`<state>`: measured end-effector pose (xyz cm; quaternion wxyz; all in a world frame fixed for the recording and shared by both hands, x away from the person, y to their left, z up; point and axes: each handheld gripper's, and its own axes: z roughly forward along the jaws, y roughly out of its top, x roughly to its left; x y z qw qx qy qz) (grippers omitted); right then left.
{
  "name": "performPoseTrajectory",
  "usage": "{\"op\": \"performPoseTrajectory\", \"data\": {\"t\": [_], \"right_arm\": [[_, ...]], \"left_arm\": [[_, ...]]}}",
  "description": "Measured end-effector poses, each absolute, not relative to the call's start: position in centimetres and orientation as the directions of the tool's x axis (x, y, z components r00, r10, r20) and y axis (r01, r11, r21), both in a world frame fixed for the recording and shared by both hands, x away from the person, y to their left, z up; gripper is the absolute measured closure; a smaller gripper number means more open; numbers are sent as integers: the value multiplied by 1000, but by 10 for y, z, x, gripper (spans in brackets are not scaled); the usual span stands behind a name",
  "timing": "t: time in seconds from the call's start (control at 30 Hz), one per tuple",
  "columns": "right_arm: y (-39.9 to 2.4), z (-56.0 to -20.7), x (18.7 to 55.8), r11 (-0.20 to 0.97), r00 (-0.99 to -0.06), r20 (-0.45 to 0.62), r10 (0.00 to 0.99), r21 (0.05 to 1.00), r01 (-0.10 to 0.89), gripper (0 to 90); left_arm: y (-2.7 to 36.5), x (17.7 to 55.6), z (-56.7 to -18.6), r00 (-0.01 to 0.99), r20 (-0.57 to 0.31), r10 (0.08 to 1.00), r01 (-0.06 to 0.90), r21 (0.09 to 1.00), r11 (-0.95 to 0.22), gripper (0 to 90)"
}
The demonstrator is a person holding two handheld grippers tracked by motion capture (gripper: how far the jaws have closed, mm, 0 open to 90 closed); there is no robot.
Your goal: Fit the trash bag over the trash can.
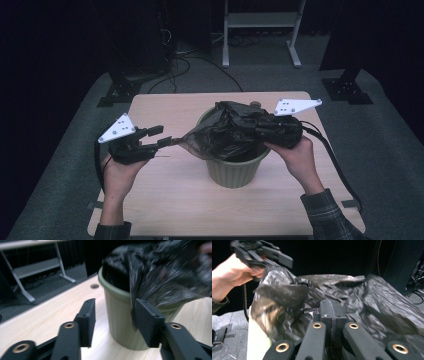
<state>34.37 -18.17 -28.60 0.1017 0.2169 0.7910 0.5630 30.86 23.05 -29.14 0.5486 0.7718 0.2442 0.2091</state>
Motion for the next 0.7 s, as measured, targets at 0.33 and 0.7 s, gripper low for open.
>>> {"op": "performPoseTrajectory", "data": {"t": [0.33, 0.7], "right_arm": [[-178, -279, 351, 254, -873, 78, 481, 941, 224, 900], [-166, -270, 355, 257, -879, 73, 472, 942, 216, 900]], "left_arm": [[189, 299, -251, 863, 100, 496, 49, 959, -278, 371], [108, 313, -262, 911, 107, 397, 51, 929, -366, 331]]}}
